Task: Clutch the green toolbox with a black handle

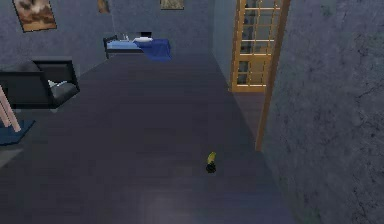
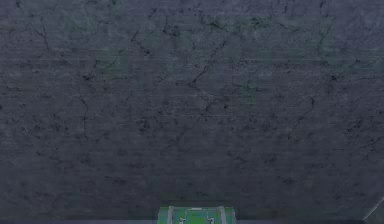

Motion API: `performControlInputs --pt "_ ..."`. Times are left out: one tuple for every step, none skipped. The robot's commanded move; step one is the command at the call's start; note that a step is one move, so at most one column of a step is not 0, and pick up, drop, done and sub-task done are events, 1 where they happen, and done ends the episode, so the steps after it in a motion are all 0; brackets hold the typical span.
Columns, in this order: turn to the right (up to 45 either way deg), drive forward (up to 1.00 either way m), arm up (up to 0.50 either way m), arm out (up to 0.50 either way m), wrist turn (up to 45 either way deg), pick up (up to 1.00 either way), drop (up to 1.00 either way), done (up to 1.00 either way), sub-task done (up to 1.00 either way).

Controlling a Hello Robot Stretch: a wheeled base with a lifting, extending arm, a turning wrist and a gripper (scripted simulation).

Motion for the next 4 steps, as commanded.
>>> performControlInputs --pt "0.0 0.00 0.12 0.00 0.0 0.00 0.00 0.00 0.00" --pt "0.0 0.00 0.00 0.22 0.0 0.00 0.00 0.00 0.00" --pt "0.0 0.00 0.00 0.00 45.0 0.00 0.00 0.00 0.00" --pt "0.0 0.00 0.00 0.00 45.0 0.00 0.00 0.00 0.00"
